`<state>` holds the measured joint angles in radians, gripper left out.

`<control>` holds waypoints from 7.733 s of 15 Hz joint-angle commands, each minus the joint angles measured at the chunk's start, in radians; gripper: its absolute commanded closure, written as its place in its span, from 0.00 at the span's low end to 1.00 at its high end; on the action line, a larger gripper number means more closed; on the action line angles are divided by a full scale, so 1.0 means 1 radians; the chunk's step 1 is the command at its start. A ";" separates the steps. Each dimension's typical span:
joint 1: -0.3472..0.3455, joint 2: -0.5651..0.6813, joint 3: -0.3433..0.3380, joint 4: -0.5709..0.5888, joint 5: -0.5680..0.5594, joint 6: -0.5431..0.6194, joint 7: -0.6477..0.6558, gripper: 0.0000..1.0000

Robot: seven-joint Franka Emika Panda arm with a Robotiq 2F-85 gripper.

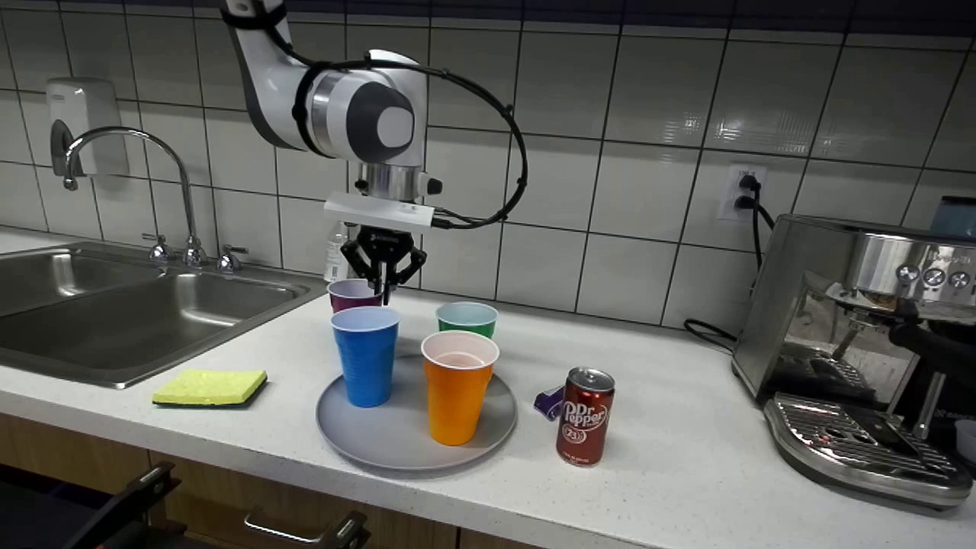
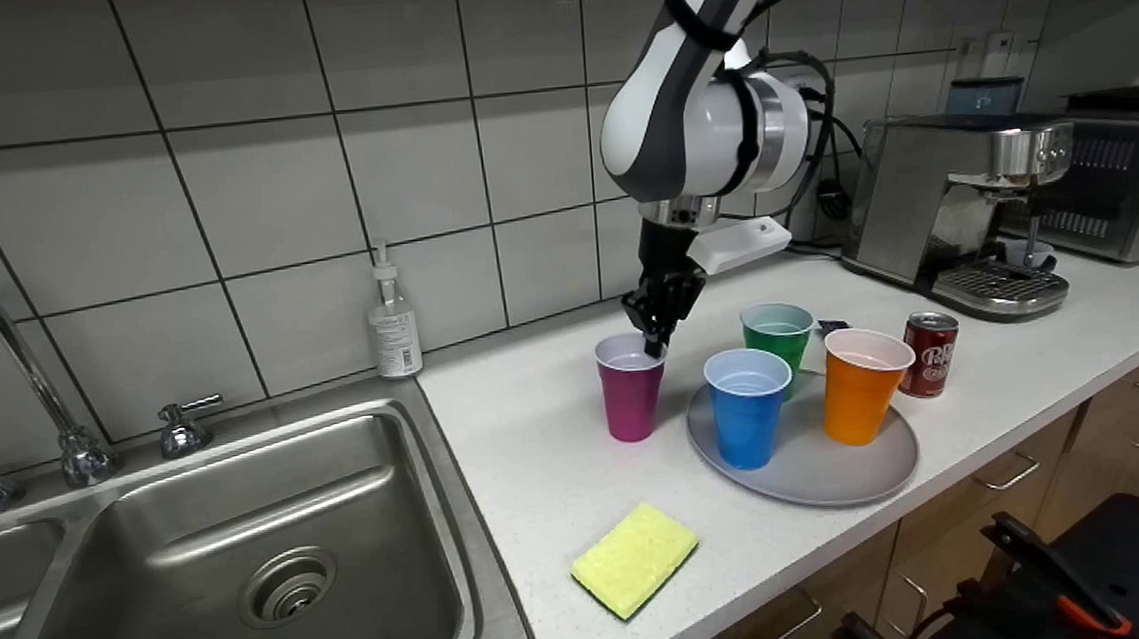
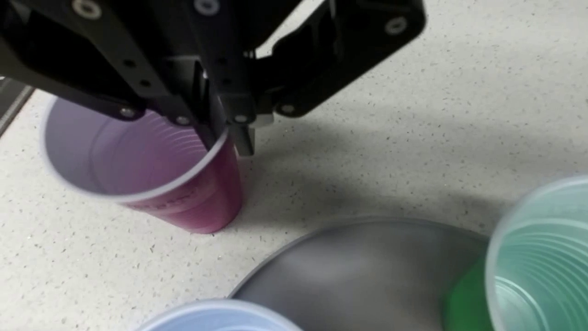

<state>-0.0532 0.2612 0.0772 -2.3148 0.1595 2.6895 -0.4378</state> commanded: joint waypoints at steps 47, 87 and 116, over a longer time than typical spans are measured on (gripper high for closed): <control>-0.046 -0.208 -0.117 -0.101 0.135 -0.096 -0.053 0.99; -0.104 0.010 -0.114 0.145 0.027 -0.317 -0.125 0.99; -0.106 0.026 -0.107 0.140 -0.010 -0.320 -0.282 0.70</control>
<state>-0.1369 0.2837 -0.0467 -2.1881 0.1753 2.3922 -0.6928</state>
